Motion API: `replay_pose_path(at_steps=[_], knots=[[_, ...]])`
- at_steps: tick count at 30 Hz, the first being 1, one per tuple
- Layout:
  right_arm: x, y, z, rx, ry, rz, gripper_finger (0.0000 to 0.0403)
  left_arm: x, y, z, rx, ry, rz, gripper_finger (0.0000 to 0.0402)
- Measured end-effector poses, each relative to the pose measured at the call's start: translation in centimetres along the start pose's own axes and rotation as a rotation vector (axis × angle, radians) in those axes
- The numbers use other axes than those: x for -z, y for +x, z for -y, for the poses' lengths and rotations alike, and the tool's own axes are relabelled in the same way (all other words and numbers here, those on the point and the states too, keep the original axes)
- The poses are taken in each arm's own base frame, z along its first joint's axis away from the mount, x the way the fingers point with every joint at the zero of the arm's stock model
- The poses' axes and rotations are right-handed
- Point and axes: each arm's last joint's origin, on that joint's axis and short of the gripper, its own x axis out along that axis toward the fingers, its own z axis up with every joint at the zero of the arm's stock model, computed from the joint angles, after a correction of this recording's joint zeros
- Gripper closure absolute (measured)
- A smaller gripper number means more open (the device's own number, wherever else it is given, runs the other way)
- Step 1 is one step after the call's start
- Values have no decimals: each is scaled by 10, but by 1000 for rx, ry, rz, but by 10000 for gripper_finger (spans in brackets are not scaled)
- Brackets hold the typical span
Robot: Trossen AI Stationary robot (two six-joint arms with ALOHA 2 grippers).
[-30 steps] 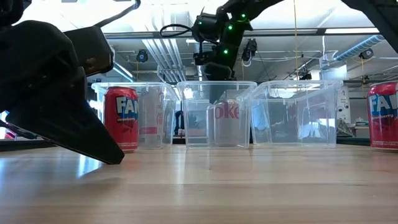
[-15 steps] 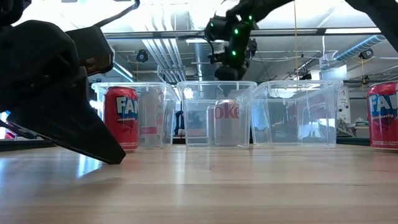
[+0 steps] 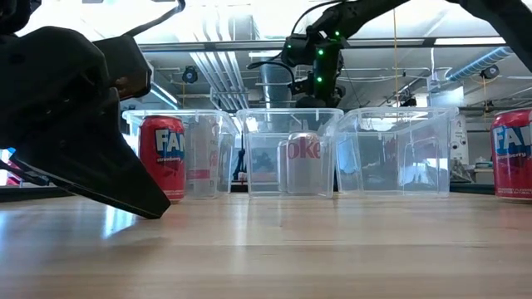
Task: Sort soda cans
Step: Adjust the middle transparent bin on the table, then put the top red-silver soda can into the middle transparent bin
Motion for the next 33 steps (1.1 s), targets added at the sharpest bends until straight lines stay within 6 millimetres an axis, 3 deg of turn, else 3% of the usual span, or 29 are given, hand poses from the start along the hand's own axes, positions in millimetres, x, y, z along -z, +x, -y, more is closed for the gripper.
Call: replay_pose_path(at_steps=[26, 33], knots=[[5, -5, 2, 5, 32, -35, 35, -1, 0, 0, 3, -19, 6, 92], [4, -30, 8, 3, 44, 6, 35, -1, 0, 0, 4, -24, 6, 92]])
